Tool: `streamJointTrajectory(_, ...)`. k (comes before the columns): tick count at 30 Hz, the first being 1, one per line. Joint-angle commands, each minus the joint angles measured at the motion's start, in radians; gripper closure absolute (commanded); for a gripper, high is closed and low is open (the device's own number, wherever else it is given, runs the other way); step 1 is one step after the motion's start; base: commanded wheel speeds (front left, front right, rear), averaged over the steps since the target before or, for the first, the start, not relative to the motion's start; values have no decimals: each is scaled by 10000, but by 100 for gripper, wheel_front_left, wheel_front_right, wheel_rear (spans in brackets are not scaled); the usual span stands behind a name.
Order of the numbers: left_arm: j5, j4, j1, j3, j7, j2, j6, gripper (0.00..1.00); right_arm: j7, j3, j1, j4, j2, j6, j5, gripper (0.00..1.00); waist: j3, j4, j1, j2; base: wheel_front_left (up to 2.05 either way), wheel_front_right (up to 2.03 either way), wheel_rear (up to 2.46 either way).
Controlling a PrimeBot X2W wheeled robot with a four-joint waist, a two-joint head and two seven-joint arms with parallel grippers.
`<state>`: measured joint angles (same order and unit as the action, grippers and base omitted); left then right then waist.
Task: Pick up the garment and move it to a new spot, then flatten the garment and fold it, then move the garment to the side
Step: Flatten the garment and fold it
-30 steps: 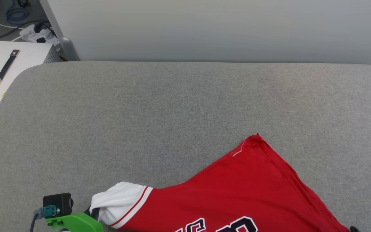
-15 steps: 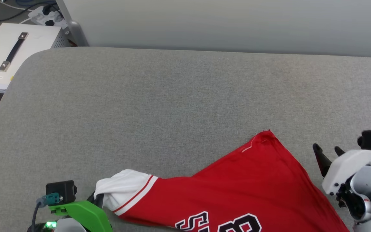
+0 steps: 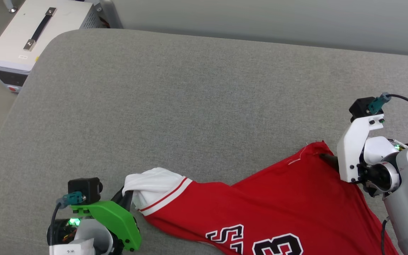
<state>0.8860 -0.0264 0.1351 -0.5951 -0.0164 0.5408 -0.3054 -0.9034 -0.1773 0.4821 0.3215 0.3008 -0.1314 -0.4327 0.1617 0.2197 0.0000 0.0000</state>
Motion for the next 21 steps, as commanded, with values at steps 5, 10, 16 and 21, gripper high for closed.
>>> streamJointTrajectory(5,-242,-152,515,-52,226,-169,271,100,-66,-653,803,896,298,7,-234,0,652,382,0,0,0,0,0)
streamJointTrajectory(10,-289,-237,732,-55,394,-259,419,100,-214,-1231,1003,1924,311,7,-564,0,950,501,0,0,0,0,0)
streamJointTrajectory(16,-246,-368,758,-21,533,-306,492,100,-911,-1662,822,2832,204,7,-947,60,1050,519,0,0,0,0,0)
streamJointTrajectory(21,-194,-501,741,2,592,-315,524,100,-943,-1845,895,2903,180,7,-1162,100,982,479,0,0,0,0,0)
